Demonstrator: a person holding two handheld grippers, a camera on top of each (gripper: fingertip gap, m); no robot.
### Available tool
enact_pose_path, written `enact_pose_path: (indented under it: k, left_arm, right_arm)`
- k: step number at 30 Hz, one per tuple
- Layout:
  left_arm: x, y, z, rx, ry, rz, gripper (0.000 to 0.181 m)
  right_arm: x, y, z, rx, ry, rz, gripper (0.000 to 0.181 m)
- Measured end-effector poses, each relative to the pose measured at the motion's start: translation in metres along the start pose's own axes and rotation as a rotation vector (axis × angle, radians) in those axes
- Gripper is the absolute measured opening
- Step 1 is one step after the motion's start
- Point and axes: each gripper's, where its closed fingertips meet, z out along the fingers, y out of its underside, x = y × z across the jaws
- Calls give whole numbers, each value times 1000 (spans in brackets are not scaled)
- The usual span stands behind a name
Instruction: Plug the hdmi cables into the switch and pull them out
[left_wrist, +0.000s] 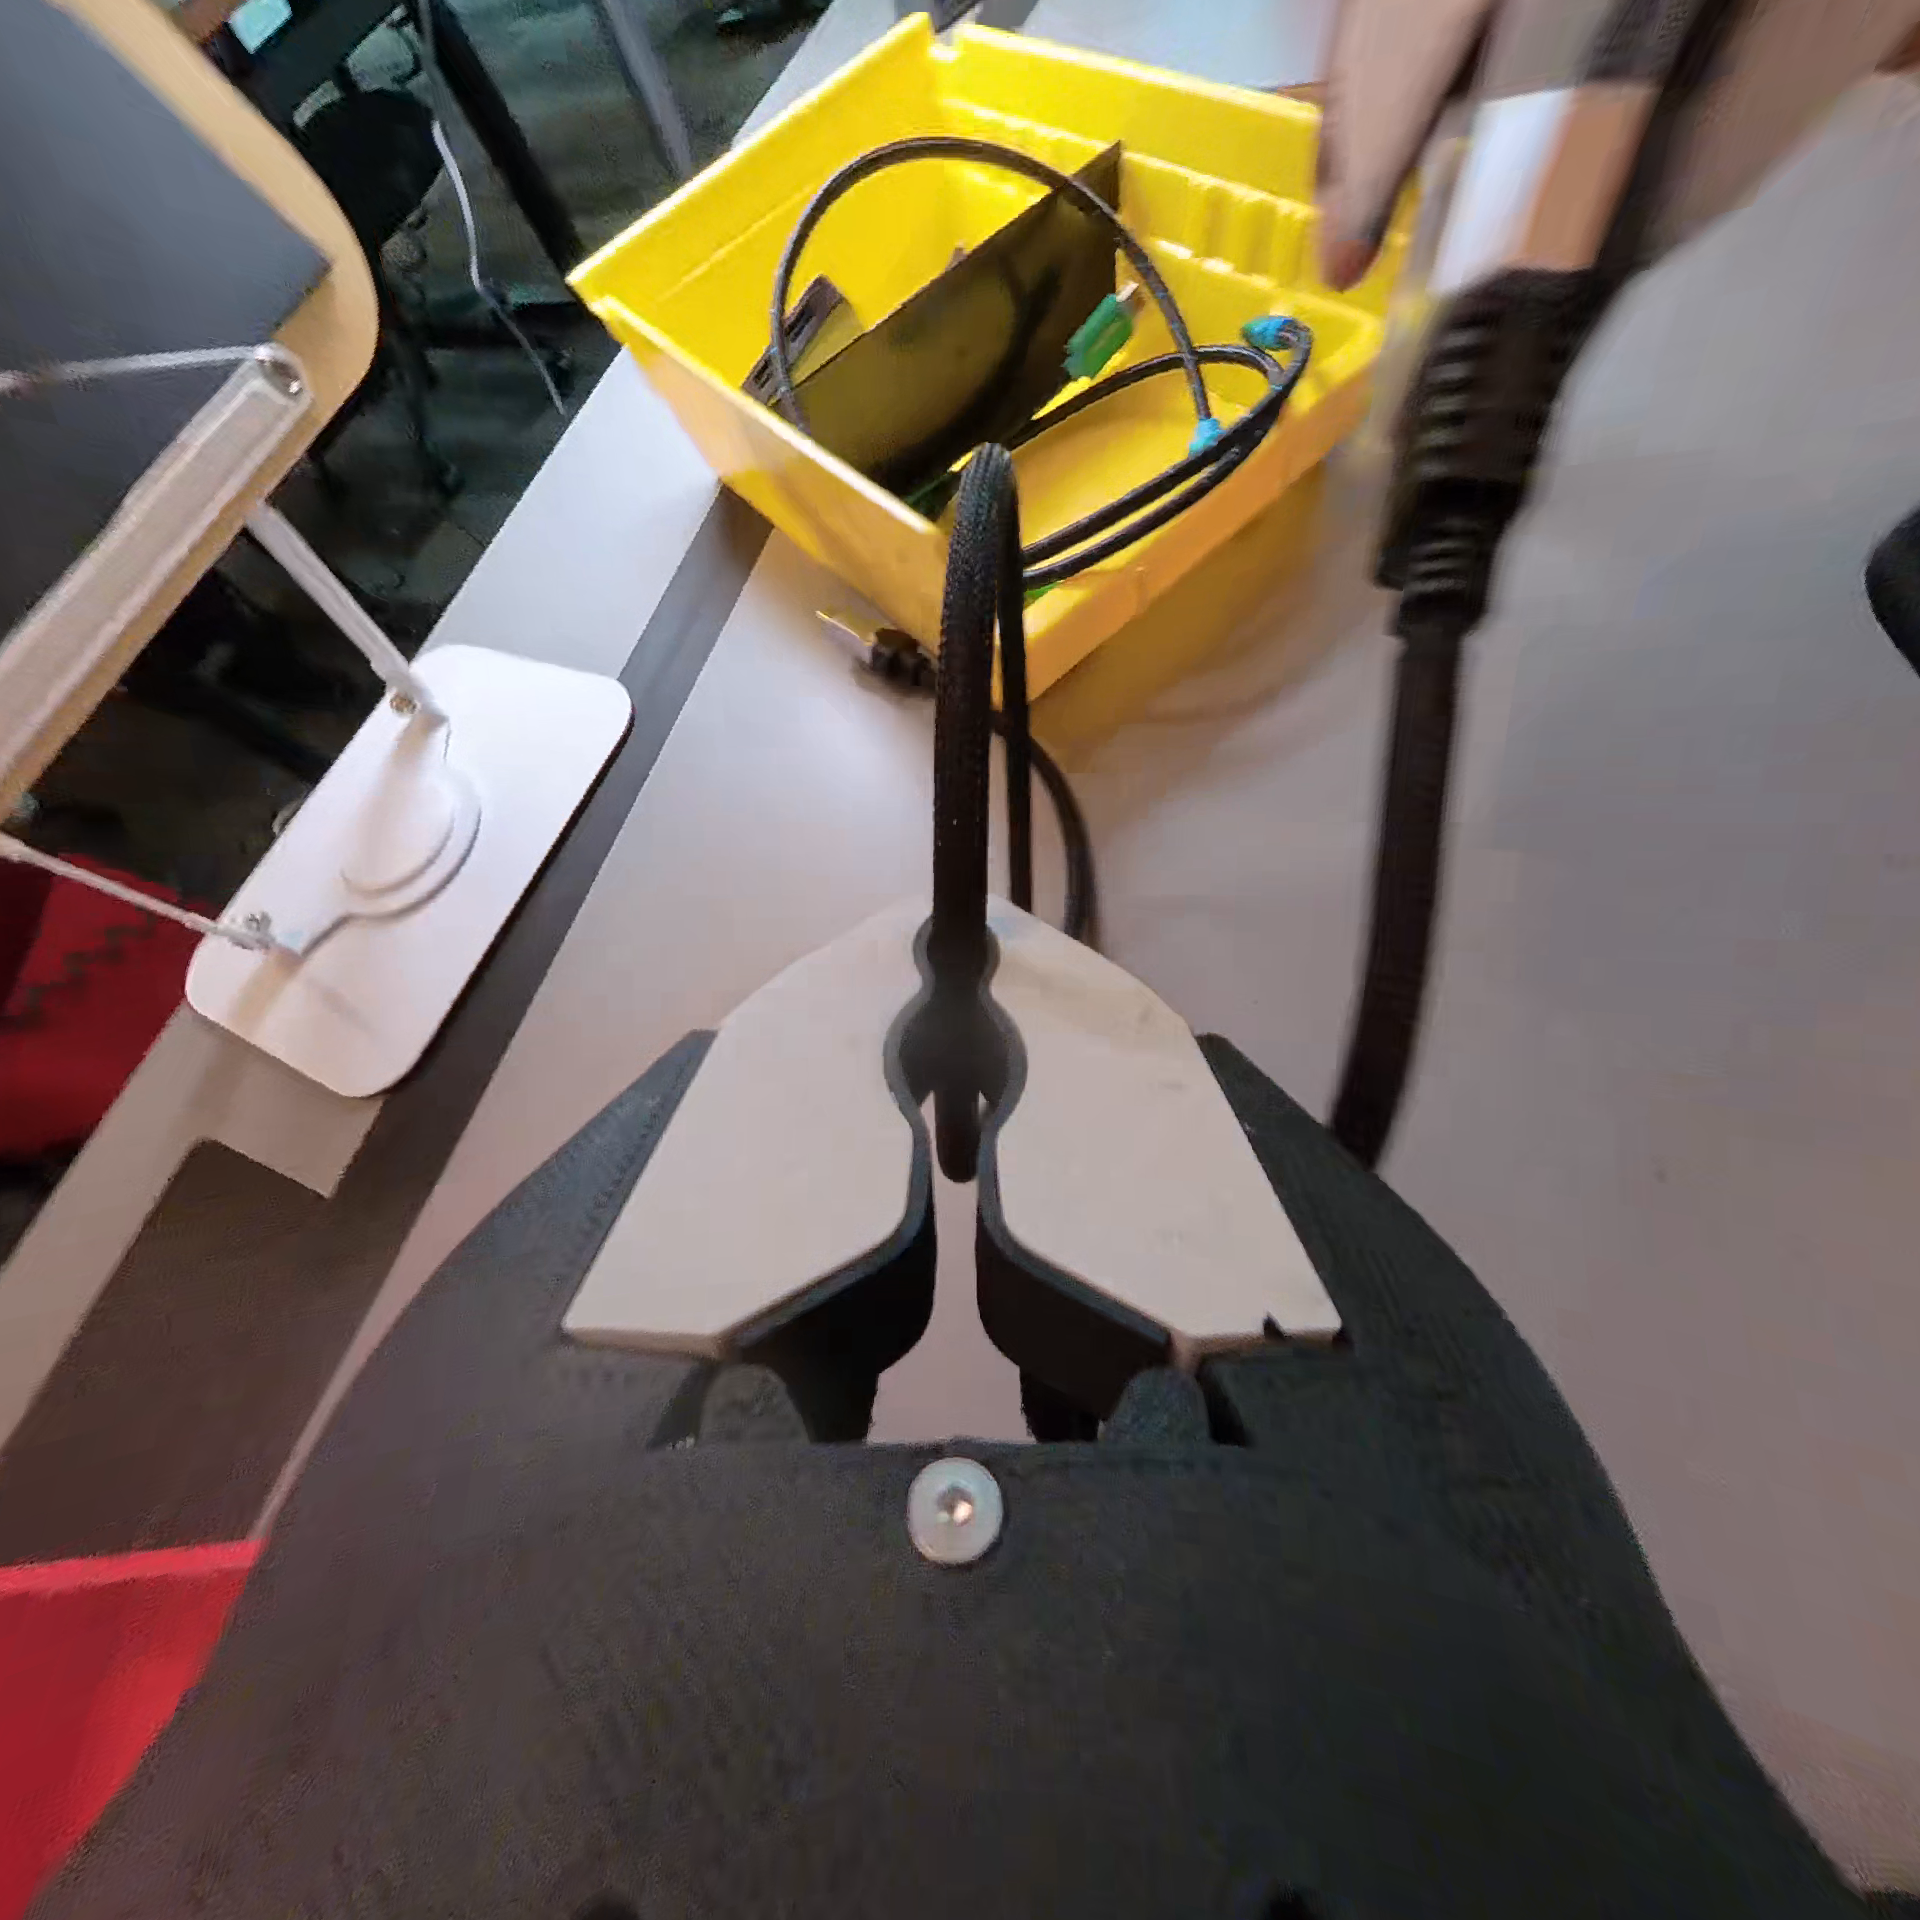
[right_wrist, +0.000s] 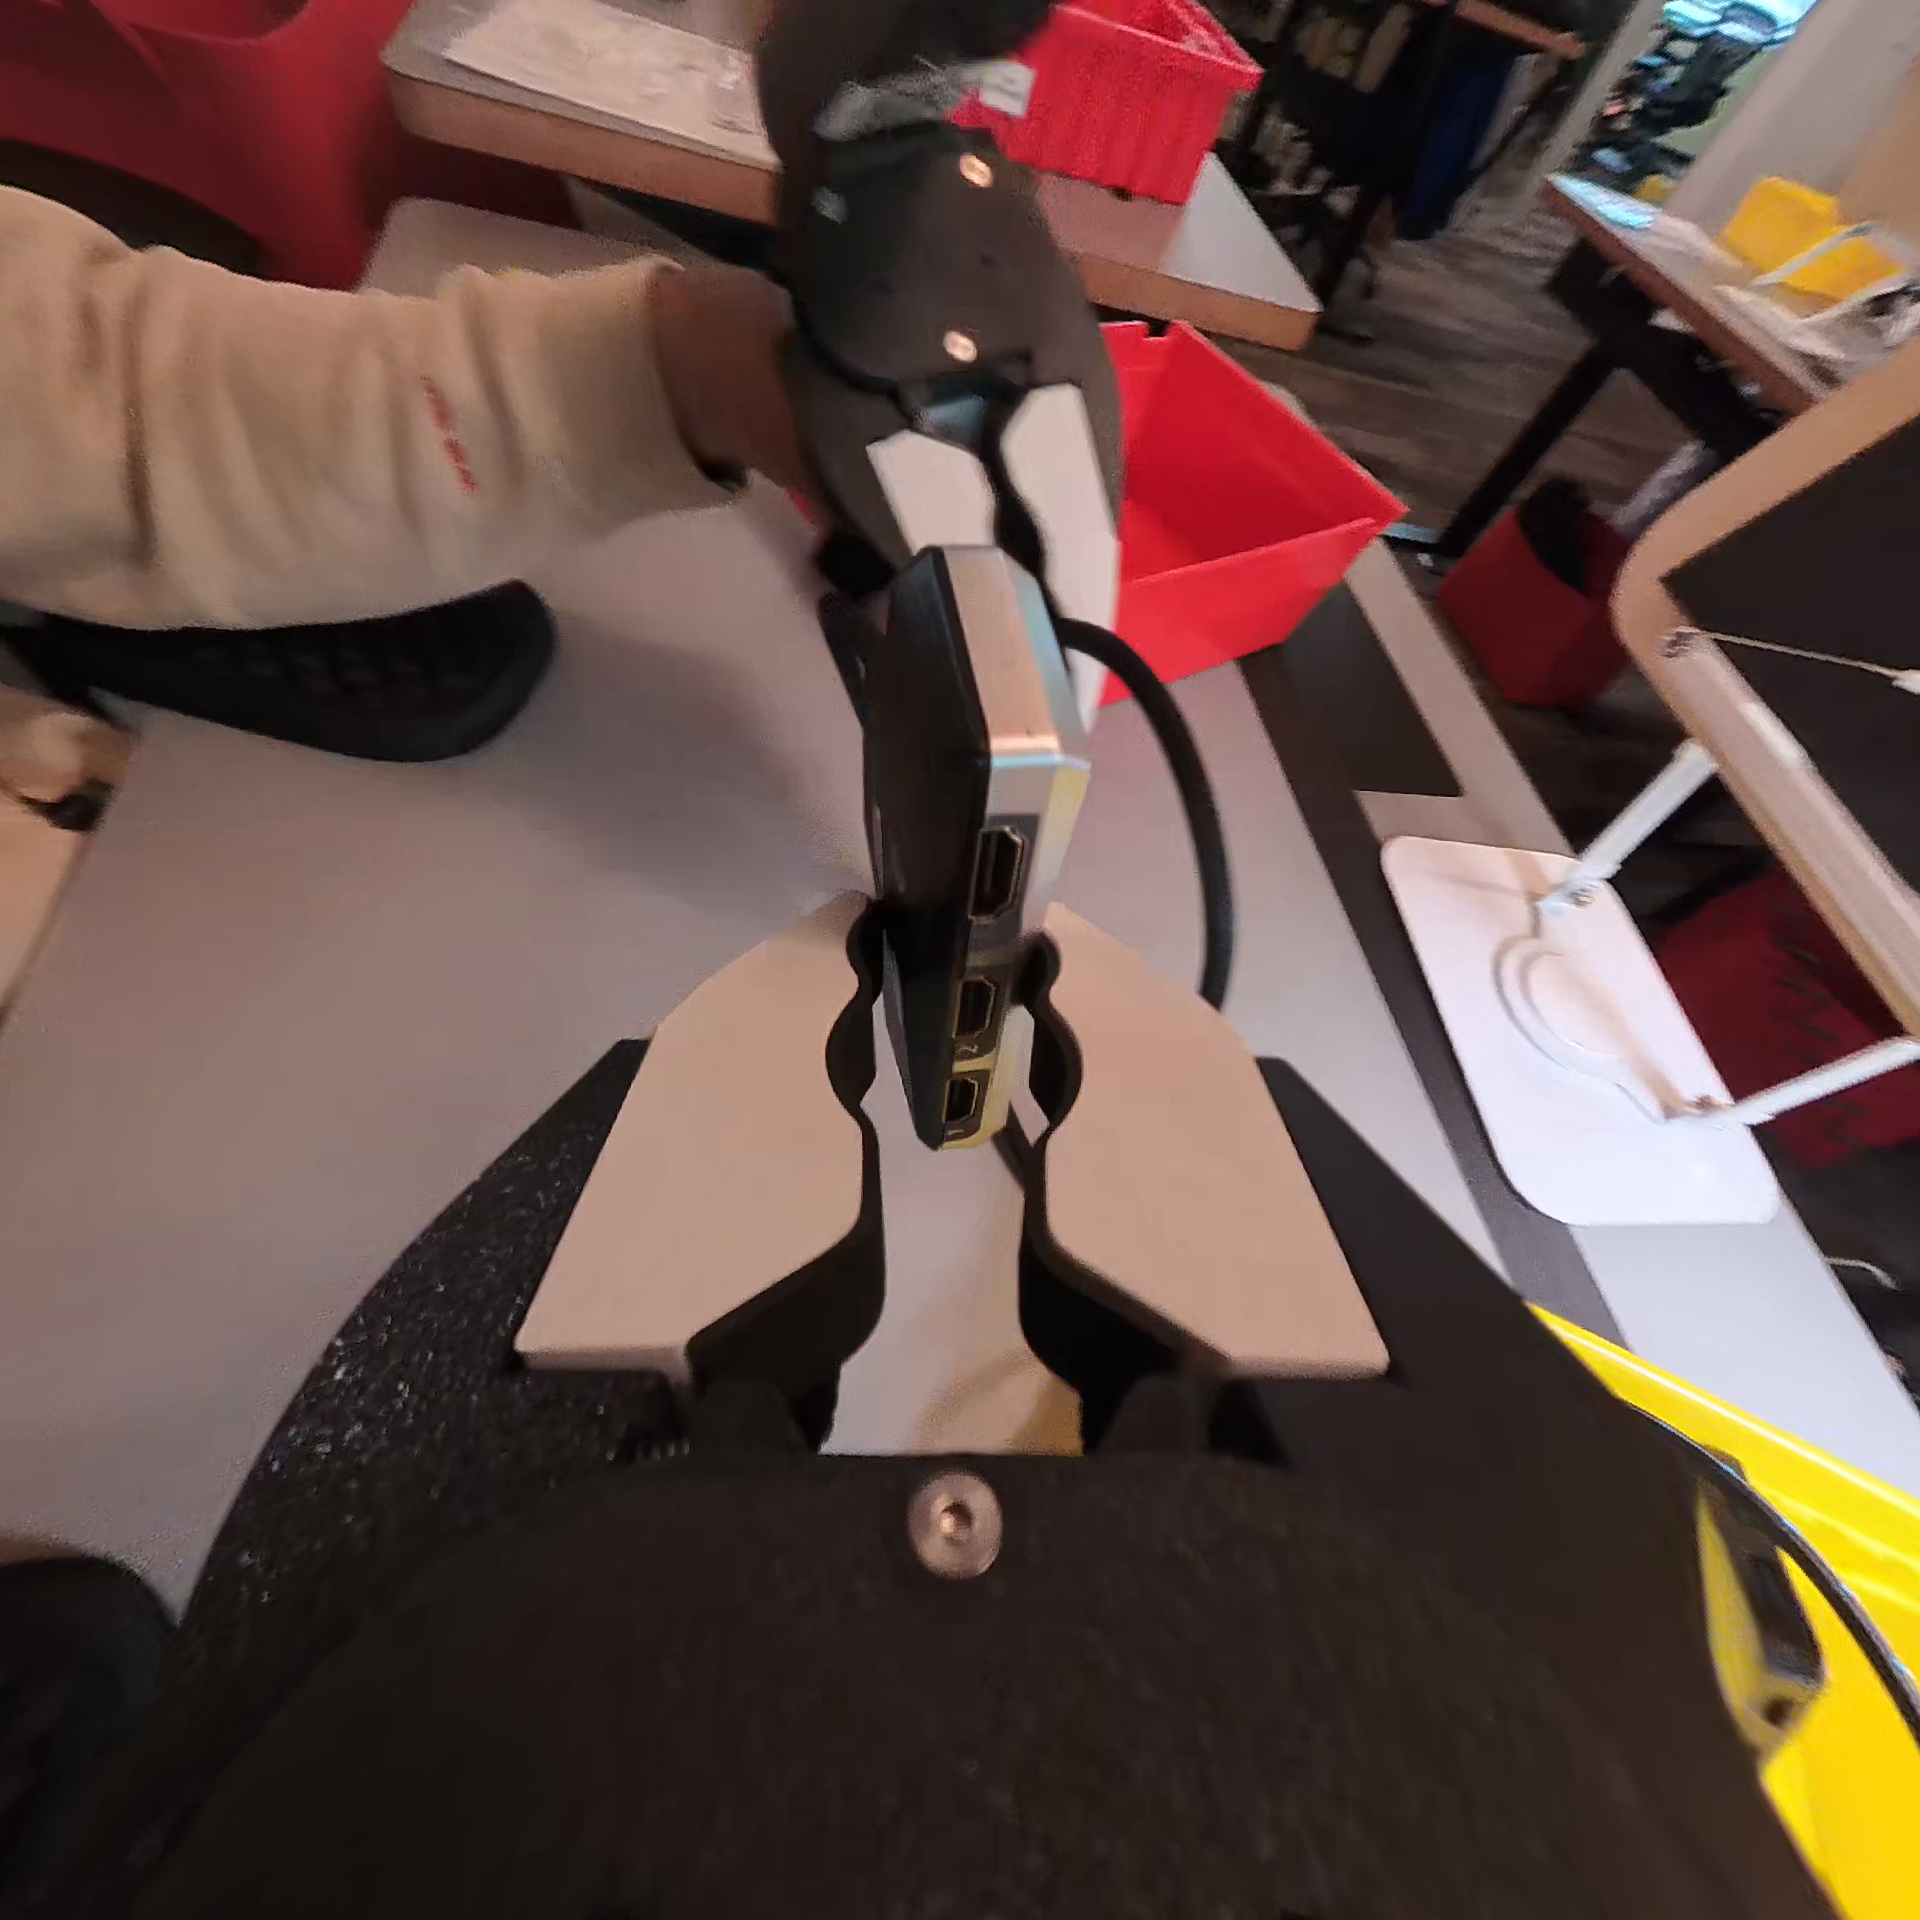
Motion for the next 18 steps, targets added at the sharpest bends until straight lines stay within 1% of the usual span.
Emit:
enact_pose_path:
  k: [3,5,8,12,15,18]
  left_arm:
    - [20,-7,-2,-30,38,101,0]
    - [34,-10,1,-48,74,163,0]
    - [51,-5,8,-97,119,235,0]
    - [60,8,14,-150,180,252,1]
    - [67,20,15,-208,224,270,2]
    - [70,26,15,-242,250,270,3]
  right_arm:
    - [7,2,3,-21,57,-35,29]
    - [13,10,10,-78,106,-70,32]
    - [21,24,21,-174,179,-138,40]
    - [17,49,41,-320,177,-231,44]
    - [14,59,56,-378,174,-301,51]
    - [12,61,66,-392,183,-370,55]
